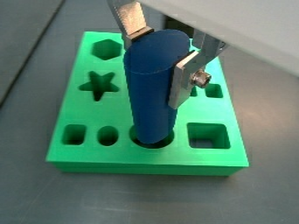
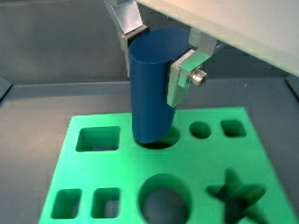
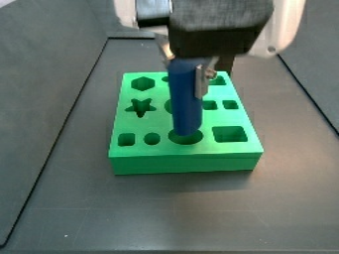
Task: Insert the oval object.
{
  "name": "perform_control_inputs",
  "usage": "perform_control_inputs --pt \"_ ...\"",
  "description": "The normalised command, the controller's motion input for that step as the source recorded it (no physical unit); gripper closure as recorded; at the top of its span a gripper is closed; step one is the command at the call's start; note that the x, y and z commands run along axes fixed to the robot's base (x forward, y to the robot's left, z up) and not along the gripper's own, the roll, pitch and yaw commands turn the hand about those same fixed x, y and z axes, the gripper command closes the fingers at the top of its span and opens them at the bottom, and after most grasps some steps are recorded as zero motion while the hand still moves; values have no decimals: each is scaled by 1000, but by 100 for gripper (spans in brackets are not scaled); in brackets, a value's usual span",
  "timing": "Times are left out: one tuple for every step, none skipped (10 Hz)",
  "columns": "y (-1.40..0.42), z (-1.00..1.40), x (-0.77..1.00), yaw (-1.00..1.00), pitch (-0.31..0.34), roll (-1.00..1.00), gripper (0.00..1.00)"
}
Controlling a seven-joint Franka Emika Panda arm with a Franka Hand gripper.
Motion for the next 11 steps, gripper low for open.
perform_control_inputs --pt "20 0 57 -943 0 116 100" --pt "0 0 0 -1000 -7 69 100" --pt "0 0 0 -1000 -7 69 100" --pt "0 0 0 -1000 -4 73 100" --pt "0 0 0 -1000 0 87 100" --pt "0 0 0 -1000 0 96 100" --pt "0 -100 0 -1000 0 89 100" --pt "0 -223 0 -1000 0 71 100" --pt "0 -226 0 -1000 0 59 100" --pt "-97 -154 34 -560 37 54 100" --pt "-49 -123 20 -320 24 61 100"
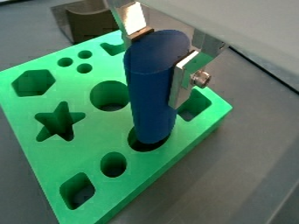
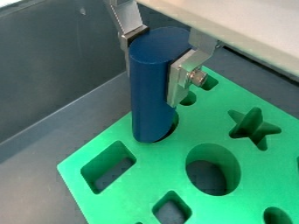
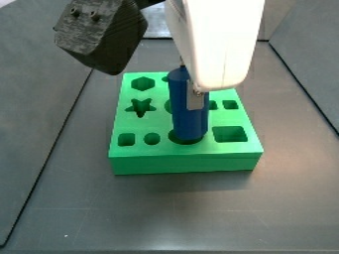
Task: Insert the oval object.
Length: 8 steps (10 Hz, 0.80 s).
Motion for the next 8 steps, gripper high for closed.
perform_control_inputs --pt "-3 -163 -20 -143 16 67 100" --pt "-6 -317 -37 -160 13 37 100" --pt "0 -351 -91 -134 26 27 100" --pt "0 -311 -160 -103 27 54 100" --pt "0 -314 -194 -111 31 66 100" --pt "-6 -306 -237 -200 46 91 100" --pt "-23 -303 -237 -226 67 153 100" --pt "-94 -400 -86 -351 114 161 100"
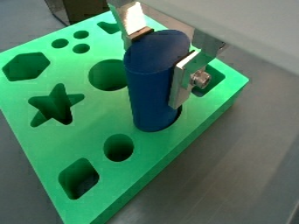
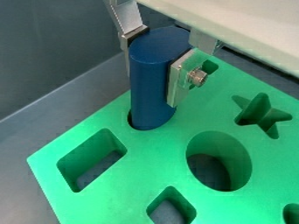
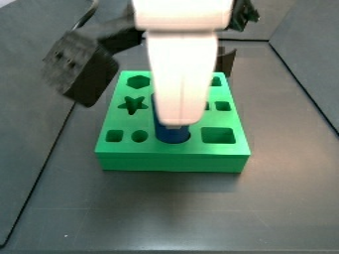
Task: Insert the oval object.
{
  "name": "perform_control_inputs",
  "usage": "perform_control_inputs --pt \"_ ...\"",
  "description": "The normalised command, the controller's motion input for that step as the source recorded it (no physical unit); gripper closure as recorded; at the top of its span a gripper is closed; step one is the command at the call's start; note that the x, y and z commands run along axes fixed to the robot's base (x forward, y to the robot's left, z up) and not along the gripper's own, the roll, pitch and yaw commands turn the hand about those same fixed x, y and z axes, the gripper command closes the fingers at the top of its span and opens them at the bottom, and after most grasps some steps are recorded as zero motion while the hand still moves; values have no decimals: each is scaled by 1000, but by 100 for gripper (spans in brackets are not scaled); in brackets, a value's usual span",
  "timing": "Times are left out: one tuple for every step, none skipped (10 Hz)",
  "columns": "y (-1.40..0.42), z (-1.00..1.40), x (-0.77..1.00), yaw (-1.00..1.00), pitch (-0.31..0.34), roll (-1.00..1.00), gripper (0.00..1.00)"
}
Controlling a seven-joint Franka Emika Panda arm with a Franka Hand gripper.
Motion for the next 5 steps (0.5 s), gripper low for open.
perform_control_inputs --pt "-109 -403 0 -400 124 150 100" --pt "-131 -400 0 -366 124 129 100" --pt "-111 -291 86 -360 146 147 100" --pt "-46 -89 0 -114 39 36 100" --pt "0 0 0 0 0 0 100"
